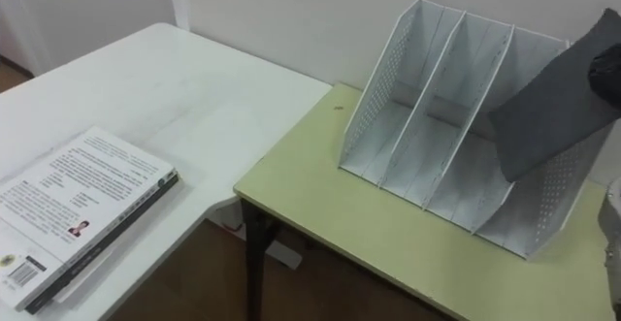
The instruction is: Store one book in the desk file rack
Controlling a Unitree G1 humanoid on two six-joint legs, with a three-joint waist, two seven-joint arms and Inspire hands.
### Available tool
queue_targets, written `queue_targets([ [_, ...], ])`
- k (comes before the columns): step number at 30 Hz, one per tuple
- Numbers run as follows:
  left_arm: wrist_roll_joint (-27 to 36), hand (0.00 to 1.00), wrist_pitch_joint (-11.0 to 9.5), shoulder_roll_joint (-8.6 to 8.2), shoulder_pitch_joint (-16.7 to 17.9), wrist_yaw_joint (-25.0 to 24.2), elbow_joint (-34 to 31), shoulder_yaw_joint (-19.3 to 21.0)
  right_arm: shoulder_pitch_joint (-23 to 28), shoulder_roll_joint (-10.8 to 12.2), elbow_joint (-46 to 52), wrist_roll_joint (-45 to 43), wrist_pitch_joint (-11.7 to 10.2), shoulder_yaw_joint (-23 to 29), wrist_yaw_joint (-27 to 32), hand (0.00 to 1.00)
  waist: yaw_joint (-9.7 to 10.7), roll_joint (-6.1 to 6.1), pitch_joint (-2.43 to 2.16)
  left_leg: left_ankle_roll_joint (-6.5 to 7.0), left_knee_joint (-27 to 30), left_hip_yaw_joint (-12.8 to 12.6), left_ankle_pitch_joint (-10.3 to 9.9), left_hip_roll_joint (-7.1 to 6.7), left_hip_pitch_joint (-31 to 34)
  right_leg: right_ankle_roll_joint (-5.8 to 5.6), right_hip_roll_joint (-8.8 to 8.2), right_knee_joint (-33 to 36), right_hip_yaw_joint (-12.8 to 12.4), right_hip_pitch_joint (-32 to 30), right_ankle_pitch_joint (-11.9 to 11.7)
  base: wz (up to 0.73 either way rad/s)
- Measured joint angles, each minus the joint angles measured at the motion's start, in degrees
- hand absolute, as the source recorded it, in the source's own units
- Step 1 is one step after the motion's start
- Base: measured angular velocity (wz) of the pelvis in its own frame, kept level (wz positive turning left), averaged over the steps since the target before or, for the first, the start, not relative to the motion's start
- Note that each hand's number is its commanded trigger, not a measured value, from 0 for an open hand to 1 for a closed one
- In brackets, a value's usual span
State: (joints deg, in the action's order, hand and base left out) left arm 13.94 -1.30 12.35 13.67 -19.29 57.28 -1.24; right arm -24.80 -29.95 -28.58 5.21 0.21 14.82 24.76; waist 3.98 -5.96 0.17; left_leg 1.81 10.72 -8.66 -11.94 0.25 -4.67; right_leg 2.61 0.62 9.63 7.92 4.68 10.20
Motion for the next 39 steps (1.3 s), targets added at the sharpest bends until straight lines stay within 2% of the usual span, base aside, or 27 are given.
queue_targets([
  [3, 0.0, 0.0, 0.2, 0.05, -0.2, -0.4, 0.0, 0.1, 0.0, 0.0, -0.2, -1.0, 0.7, -0.4, -0.9, 1.0, -0.6, 0.03, -0.02, 0.0, 0.0, 0.1, 0.0, -0.04, 0.1, -0.01, -0.07, 0.0, 0.0, 0.0, 0.0, 0.0],
  [10, 0.0, 0.0, 1.5, 0.03, -0.5, -1.1, 0.1, 0.5, 0.0, 0.0, -0.2, -3.6, 0.8, -2.8, -1.2, 1.0, -1.6, 0.13, -0.3, 0.0, 0.0, 0.1, 0.0, -0.03, 0.1, -0.01, -0.03, 0.1, 0.1, 0.0, 0.0, 0.0],
  [16, 0.0, 0.0, 1.6, 0.02, -0.8, -1.0, 0.3, 0.5, 0.0, 0.0, 0.0, -5.4, 1.1, -4.4, -1.1, 1.0, -2.7, 0.42, -0.47, 0.0, 0.0, 0.1, 0.0, -0.05, 0.1, 0.0, 0.3, 0.3, 0.2, 0.1, 0.0, 0.0],
  [24, 0.0, 0.0, 2.5, -0.1, -0.8, -1.1, 0.3, 1.0, -1.2, 0.0, 0.0, -8.2, 1.2, -4.6, -0.9, 1.0, -2.9, 1.05, -0.81, -0.01, 0.1, 0.7, 0.0, -0.09, 0.5, 0.01, 0.23, 0.3, 1.0, 0.1, 0.0, 0.04],
  [29, -0.1, 0.0, 3.0, -0.17, -0.8, -1.2, 0.2, 1.1, -1.2, 0.0, 0.0, -8.3, 1.4, -4.6, -0.9, 1.0, -2.9, 1.54, -0.74, -0.04, 0.1, 0.9, 0.1, -0.13, 0.8, 0.01, 0.14, 0.3, 1.8, 0.0, 0.0, 0.01],
  [31, -0.1, 0.0, 3.6, -0.17, -0.9, -1.2, 0.1, 1.1, -1.2, 0.0, 0.0, -8.2, 2.6, -4.6, -0.9, 1.0, -2.9, 1.64, -0.69, -0.05, 0.1, 0.9, 0.2, -0.13, 1.0, 0.01, 0.13, 0.3, 1.9, -0.2, 0.0, 0.0],
  [32, -0.1, 0.0, 3.6, -0.17, -1.0, -1.2, 0.1, 1.1, -1.2, 0.0, 0.0, -8.2, 2.8, -4.6, -0.9, 0.92, -2.9, 1.66, -0.67, -0.06, 0.1, 1.0, 0.2, -0.13, 1.0, 0.01, 0.09, 0.3, 1.9, -0.2, 0.0, 0.0],
  [33, -0.1, 0.0, 3.8, -0.17, -1.0, -1.3, 0.1, 1.1, -1.2, 0.0, 0.0, -8.2, 3.3, -4.7, -0.9, 0.4, -3.0, 1.68, -0.66, -0.05, 0.1, 1.0, 0.2, -0.13, 1.1, 0.01, -0.04, 0.3, 2.0, -0.4, 0.0, 0.0],
  [34, 0.0, 0.0, 3.8, -0.17, -1.1, -1.3, 0.1, 1.1, -1.2, 0.0, 0.0, -8.2, 3.6, -4.8, -0.8, 0.01, -3.0, 1.7, -0.6, -0.05, 0.1, 1.0, 0.2, -0.13, 1.2, 0.01, -0.25, 0.3, 2.0, -0.5, 0.0, 0.0],
  [39, 0.0, 0.0, 3.9, -0.13, -1.4, -1.3, 0.1, 1.1, -1.2, 0.0, 0.0, -8.1, 3.6, -5.2, -0.3, 0.0, -3.2, 1.47, -0.24, -0.04, 0.1, 1.0, 0.2, -0.17, 1.3, 0.01, -0.32, 0.2, 2.3, -0.7, 0.0, 0.0],
])
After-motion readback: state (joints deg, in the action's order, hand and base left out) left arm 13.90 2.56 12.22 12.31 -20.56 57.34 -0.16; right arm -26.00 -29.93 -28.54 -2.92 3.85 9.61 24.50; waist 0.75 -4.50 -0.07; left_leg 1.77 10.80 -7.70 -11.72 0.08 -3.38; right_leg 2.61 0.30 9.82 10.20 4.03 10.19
